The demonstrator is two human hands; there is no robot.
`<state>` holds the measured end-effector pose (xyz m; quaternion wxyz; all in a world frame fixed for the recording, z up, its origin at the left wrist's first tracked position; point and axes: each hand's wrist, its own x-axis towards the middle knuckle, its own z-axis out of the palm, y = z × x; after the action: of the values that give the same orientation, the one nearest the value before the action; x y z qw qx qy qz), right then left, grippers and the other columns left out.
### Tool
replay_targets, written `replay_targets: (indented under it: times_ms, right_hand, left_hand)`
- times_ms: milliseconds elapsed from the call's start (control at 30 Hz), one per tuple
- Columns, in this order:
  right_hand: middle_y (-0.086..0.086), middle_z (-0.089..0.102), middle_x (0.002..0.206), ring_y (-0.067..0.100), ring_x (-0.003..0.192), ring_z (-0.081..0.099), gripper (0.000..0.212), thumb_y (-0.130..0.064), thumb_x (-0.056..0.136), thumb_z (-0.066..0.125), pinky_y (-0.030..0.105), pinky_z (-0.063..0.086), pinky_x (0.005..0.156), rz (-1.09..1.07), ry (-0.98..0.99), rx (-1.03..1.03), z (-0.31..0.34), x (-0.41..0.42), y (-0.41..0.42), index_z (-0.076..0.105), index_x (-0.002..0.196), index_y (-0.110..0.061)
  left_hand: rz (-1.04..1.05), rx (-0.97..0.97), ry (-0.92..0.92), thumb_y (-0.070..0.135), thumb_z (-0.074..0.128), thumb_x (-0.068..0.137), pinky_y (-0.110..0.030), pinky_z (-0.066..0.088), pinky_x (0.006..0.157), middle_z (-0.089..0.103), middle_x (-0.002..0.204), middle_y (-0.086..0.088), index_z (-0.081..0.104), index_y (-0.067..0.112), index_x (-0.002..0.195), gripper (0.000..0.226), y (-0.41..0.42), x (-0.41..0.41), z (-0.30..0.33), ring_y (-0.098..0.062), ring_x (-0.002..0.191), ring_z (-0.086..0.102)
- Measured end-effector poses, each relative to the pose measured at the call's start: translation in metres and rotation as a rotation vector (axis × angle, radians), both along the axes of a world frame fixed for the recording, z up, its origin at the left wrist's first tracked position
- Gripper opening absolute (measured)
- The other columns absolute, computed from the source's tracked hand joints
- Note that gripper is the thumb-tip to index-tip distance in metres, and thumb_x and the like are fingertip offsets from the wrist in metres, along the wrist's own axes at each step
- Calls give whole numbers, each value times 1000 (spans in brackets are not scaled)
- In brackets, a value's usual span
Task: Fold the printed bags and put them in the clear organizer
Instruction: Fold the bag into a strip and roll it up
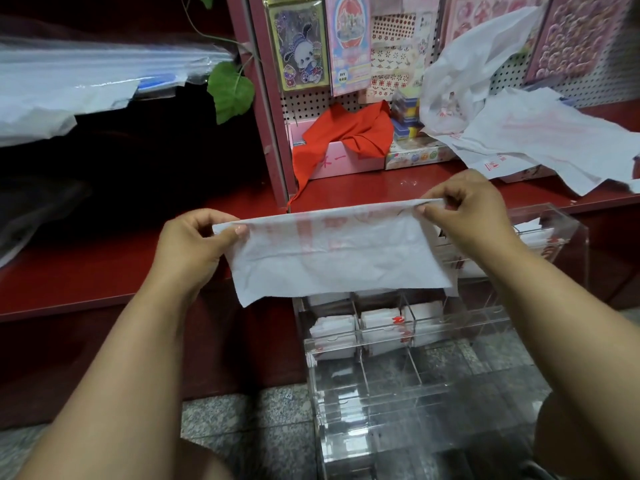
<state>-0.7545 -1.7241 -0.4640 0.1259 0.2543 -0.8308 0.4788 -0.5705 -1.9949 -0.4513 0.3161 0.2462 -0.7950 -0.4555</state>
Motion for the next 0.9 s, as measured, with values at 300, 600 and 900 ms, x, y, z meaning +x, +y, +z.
replay_targets:
  times_ms: [300,600,900]
  right_hand:
    - [-7,43,73,4,64,39,13,-27,100,46,12,29,55,-36,11,-115,7,8,-7,45,95,-15]
    - [-10,68,86,3,75,66,67,-15,80,76,19,47,68,237,-478,-116,6,8,-5,39,133,-28]
    - [7,65,75,12,57,61,48,-3,82,72,13,46,47,155,-402,-202,3,6,-5,40,113,-22]
  left_hand:
    - [0,26,256,24,54,99,-23,45,62,54,72,13,49,29,82,18,9,-8,-1,-2,65,52]
    - [165,114,199,36,58,94,-40,51,69,62,85,0,57,25,91,11,-4,-18,-16,-20,79,61]
    - [-37,369,127,6,64,92,-31,56,51,71,80,-5,49,36,116,41,-1,-14,-14,-14,59,69]
